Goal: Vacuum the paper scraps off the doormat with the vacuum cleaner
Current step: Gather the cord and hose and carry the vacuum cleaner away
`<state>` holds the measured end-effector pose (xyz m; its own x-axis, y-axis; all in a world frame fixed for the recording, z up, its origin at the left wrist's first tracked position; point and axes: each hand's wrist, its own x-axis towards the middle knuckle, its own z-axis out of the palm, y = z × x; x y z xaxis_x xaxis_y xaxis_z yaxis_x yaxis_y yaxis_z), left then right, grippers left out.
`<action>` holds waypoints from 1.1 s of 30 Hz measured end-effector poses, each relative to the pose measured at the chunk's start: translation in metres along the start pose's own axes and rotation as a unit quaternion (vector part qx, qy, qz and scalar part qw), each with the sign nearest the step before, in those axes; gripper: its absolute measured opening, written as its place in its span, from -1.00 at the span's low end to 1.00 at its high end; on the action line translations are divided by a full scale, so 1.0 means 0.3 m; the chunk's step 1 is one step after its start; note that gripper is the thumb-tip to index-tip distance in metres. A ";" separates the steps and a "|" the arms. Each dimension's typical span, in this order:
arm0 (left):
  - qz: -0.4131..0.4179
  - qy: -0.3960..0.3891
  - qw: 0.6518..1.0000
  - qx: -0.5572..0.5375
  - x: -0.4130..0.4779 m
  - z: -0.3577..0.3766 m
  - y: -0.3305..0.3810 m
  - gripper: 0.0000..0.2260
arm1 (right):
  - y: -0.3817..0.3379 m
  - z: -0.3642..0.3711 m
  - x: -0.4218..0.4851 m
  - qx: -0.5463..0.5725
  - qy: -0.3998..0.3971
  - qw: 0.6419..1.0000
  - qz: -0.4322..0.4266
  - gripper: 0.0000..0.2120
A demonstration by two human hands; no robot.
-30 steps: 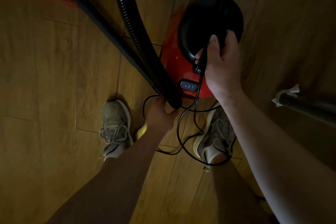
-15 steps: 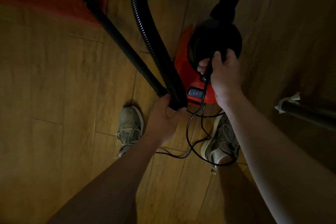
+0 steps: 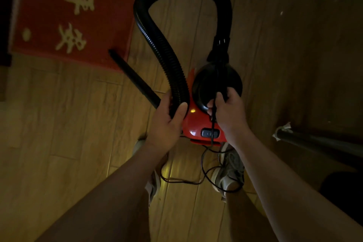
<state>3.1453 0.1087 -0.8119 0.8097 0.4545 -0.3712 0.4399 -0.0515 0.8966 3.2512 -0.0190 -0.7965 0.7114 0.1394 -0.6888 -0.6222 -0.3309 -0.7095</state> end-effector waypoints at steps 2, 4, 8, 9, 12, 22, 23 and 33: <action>0.020 0.003 1.000 0.010 0.011 -0.037 0.092 -0.73 | -0.080 -0.008 -0.055 -0.003 0.005 1.000 -0.011 -0.83; 0.030 -0.008 0.999 0.006 0.021 -0.073 0.195 -0.68 | -0.170 -0.014 -0.115 -0.013 0.011 0.999 -0.033 -0.84; 0.059 -0.040 0.997 0.006 0.031 -0.142 0.412 -0.54 | -0.370 -0.025 -0.249 -0.019 0.010 0.997 -0.070 -0.84; 0.066 -0.045 0.997 0.004 0.028 -0.161 0.474 -0.50 | -0.425 -0.030 -0.284 -0.024 0.011 0.997 -0.078 -0.83; 0.076 -0.038 0.996 -0.010 0.002 -0.233 0.682 -0.43 | -0.595 -0.057 -0.396 -0.050 0.019 0.993 -0.107 -0.82; 0.168 -0.062 0.982 -0.052 -0.189 -0.436 1.468 -0.45 | -1.206 -0.166 -0.888 -0.075 0.024 0.964 -0.253 -0.81; 0.183 -0.054 0.980 -0.050 -0.206 -0.455 1.557 -0.45 | -1.272 -0.175 -0.938 -0.073 0.027 0.959 -0.272 -0.81; 0.340 0.010 0.940 -0.019 -0.472 -0.675 2.311 -0.47 | -1.872 -0.266 -1.446 -0.017 0.032 0.901 -0.432 -0.75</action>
<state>3.2571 0.1888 -0.0888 0.8910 0.3454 0.2946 -0.1903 -0.3049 0.9332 3.3181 0.0320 -0.0874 0.9434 0.3057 0.1284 0.1819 -0.1534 -0.9713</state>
